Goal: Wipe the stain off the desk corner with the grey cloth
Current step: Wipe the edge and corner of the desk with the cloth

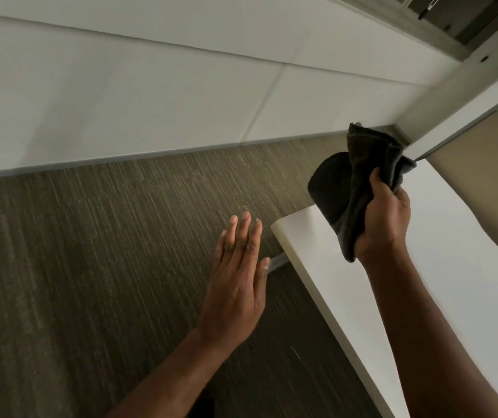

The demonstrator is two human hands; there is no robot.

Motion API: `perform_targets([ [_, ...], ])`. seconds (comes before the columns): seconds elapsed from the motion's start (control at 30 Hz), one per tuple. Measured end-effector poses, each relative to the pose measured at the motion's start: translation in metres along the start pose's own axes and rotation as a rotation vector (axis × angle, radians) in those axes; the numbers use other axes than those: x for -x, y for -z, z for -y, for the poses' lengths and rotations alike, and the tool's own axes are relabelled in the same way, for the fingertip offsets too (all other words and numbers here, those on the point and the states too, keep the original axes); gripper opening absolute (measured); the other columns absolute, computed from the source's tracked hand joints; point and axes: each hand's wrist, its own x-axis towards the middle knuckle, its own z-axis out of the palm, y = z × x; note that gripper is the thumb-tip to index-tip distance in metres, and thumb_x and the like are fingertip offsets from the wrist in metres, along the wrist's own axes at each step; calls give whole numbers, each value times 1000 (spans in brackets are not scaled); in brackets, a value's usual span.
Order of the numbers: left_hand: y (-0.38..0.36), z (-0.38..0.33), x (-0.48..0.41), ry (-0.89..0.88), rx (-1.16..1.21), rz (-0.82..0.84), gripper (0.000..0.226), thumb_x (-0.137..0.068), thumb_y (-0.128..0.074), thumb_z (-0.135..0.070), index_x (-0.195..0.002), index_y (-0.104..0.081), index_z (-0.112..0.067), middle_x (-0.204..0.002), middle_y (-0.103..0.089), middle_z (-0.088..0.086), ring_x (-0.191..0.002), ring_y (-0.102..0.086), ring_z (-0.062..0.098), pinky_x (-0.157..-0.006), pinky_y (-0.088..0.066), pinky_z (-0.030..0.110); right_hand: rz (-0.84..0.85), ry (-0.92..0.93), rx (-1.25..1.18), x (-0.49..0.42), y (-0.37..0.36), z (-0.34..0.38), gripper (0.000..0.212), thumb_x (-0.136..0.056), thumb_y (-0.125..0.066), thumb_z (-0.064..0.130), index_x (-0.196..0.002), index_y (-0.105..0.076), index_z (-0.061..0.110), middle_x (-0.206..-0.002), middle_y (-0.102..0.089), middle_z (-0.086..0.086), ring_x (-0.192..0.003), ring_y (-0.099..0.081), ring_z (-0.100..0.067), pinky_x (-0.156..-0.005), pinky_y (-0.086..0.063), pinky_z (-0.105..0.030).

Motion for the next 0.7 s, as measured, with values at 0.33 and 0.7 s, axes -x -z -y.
perform_targets([
  [0.33,-27,-8,-29,60,-4,5,72,-108,-37,-52,-165,-16,-13,-175,-9,3,-162,0,21,-132,-12,42,-28,140,47,-72,24,0,21,-100,-55,28,-119,-64,30,-115,-73,0,-110,-69,-19,-100,-56,-49],
  [0.7,-30,9,-68,26,83,43,90,-100,-43,-67,-164,-17,-9,-175,-9,5,-162,-3,26,-130,-18,51,45,597,898,-183,60,-44,46,-104,-47,12,-150,-43,10,-162,-34,-10,-152,-28,-30,-121,-30,-54],
])
